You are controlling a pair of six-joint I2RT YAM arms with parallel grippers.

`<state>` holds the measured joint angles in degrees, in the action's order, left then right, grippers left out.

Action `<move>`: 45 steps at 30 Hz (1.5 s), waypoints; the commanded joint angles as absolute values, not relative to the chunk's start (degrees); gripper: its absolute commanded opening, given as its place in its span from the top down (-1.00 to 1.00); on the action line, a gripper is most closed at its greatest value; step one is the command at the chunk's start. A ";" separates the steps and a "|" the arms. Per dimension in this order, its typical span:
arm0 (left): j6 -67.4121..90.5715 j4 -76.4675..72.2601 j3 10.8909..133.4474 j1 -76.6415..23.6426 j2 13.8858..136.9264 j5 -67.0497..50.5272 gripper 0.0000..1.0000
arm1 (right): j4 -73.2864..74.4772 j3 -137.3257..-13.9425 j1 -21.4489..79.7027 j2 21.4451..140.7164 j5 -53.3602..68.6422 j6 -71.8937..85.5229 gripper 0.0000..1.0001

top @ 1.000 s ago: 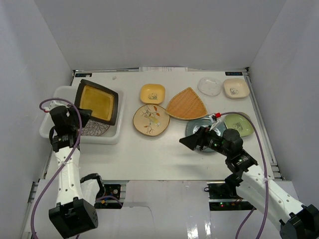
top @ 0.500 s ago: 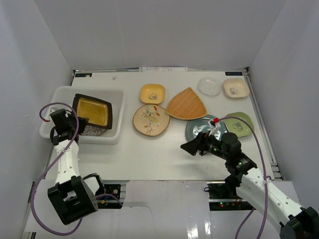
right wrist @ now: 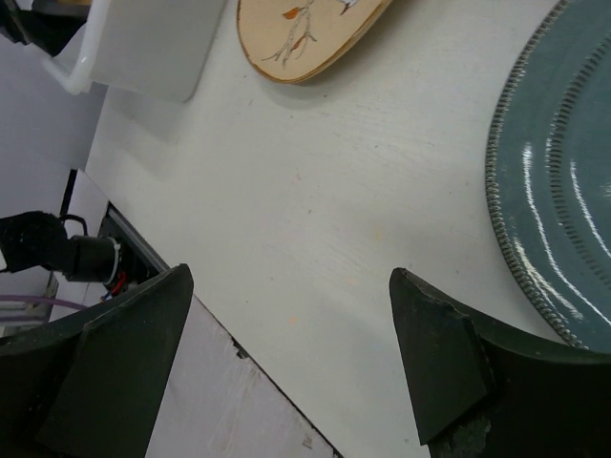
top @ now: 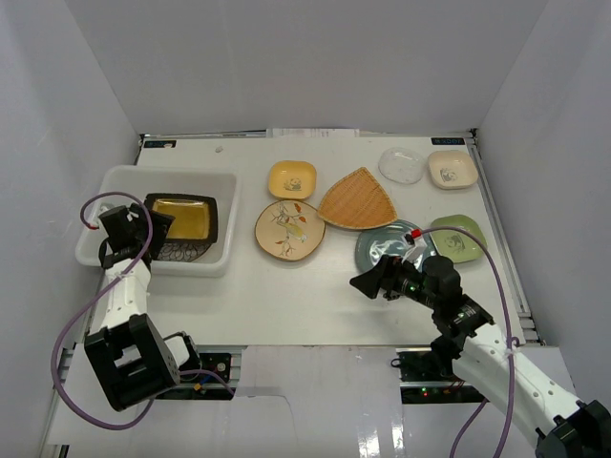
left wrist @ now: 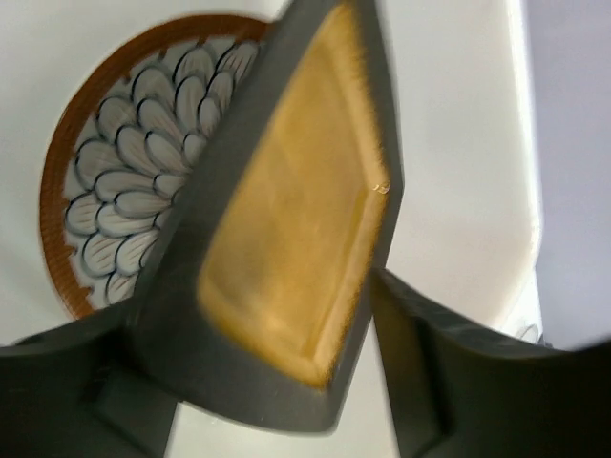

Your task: Place the plates into the plastic bin on the countertop

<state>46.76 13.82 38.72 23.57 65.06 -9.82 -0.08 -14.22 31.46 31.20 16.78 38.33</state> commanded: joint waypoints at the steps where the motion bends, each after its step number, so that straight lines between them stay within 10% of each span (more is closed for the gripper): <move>1: 45.00 10.28 39.73 23.73 63.46 -9.23 -0.68 | 4.74 -13.80 31.11 29.62 9.08 38.14 -0.79; 3: 45.52 10.37 39.03 23.47 62.67 -8.36 -0.96 | 6.58 -13.10 31.11 28.30 5.38 39.28 -0.77; 45: 38.94 21.46 48.78 18.90 63.74 21.65 -0.96 | 26.28 -14.24 31.20 15.47 -30.14 53.43 -0.85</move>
